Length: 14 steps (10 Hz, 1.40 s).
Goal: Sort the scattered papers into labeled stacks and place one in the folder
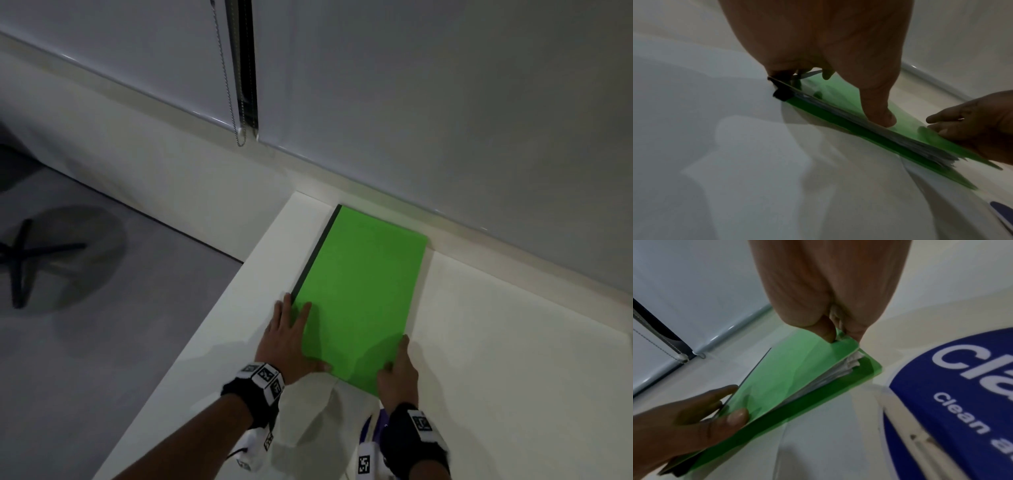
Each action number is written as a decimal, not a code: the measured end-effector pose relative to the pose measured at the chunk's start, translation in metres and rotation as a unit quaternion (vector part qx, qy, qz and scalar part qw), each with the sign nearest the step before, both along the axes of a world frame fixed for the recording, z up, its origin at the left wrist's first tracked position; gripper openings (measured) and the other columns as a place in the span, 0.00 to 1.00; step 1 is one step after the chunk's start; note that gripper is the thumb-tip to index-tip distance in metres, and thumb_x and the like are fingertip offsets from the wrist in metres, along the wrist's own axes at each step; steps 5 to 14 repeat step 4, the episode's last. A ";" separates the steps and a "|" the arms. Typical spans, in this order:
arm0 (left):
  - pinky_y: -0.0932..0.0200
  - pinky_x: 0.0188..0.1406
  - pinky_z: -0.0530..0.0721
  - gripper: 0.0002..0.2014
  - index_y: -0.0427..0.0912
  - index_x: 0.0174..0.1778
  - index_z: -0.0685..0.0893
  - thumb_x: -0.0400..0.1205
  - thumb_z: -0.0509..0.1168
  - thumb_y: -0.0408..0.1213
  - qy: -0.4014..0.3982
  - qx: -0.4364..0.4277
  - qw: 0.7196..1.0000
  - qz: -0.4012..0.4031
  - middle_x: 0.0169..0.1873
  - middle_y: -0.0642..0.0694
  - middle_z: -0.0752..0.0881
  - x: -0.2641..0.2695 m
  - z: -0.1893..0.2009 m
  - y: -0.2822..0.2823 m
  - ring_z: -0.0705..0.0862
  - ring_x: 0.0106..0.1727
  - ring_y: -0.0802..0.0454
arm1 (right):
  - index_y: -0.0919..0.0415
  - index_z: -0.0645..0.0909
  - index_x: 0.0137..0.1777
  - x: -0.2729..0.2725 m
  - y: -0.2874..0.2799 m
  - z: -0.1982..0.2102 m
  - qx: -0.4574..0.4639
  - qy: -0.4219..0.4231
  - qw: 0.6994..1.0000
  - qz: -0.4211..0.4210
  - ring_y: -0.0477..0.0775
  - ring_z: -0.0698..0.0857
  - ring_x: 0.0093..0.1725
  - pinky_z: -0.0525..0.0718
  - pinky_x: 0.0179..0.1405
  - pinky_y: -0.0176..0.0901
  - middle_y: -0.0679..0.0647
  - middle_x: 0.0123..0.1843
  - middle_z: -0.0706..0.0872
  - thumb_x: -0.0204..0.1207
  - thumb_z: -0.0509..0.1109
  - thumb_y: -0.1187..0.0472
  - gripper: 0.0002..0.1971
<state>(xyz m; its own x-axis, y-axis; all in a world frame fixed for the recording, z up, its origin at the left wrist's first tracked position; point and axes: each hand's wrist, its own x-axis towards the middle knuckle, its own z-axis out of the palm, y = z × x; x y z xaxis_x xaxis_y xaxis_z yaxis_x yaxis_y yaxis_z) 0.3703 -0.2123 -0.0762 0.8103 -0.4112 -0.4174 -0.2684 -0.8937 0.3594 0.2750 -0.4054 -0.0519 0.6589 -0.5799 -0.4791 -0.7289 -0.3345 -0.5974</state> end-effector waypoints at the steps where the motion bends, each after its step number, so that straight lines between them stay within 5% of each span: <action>1: 0.44 0.83 0.47 0.64 0.55 0.83 0.40 0.58 0.68 0.76 0.000 0.005 1.000 0.000 0.81 0.38 0.27 0.001 0.001 0.002 0.33 0.83 0.37 | 0.63 0.46 0.85 0.001 -0.005 0.002 -0.054 0.051 0.994 0.083 0.66 0.77 0.71 0.76 0.64 0.48 0.69 0.80 0.67 0.80 0.56 0.74 0.35; 2: 0.38 0.81 0.45 0.64 0.54 0.83 0.40 0.58 0.64 0.79 -0.002 0.018 1.000 -0.023 0.80 0.37 0.27 -0.001 0.007 0.007 0.33 0.83 0.35 | 0.65 0.41 0.85 0.002 -0.005 0.009 -0.069 0.099 0.979 0.164 0.60 0.64 0.82 0.68 0.74 0.42 0.59 0.87 0.42 0.83 0.54 0.69 0.34; 3: 0.36 0.82 0.45 0.62 0.55 0.82 0.35 0.60 0.55 0.81 0.001 0.034 0.998 -0.044 0.79 0.39 0.24 -0.011 0.015 0.024 0.31 0.82 0.37 | 0.65 0.42 0.85 -0.012 0.003 0.021 -0.047 0.069 0.985 0.149 0.61 0.61 0.83 0.65 0.77 0.45 0.57 0.87 0.40 0.85 0.55 0.65 0.33; 4: 0.40 0.82 0.50 0.51 0.54 0.83 0.35 0.73 0.56 0.71 -0.017 0.042 0.998 -0.044 0.79 0.42 0.26 -0.047 0.014 0.068 0.35 0.83 0.39 | 0.62 0.55 0.84 -0.051 0.029 0.028 0.017 0.026 0.995 0.096 0.58 0.64 0.82 0.65 0.79 0.46 0.57 0.86 0.56 0.84 0.60 0.63 0.30; 14: 0.40 0.82 0.50 0.51 0.54 0.83 0.35 0.73 0.56 0.71 -0.017 0.042 0.998 -0.044 0.79 0.42 0.26 -0.047 0.014 0.068 0.35 0.83 0.39 | 0.62 0.55 0.84 -0.051 0.029 0.028 0.017 0.026 0.995 0.096 0.58 0.64 0.82 0.65 0.79 0.46 0.57 0.86 0.56 0.84 0.60 0.63 0.30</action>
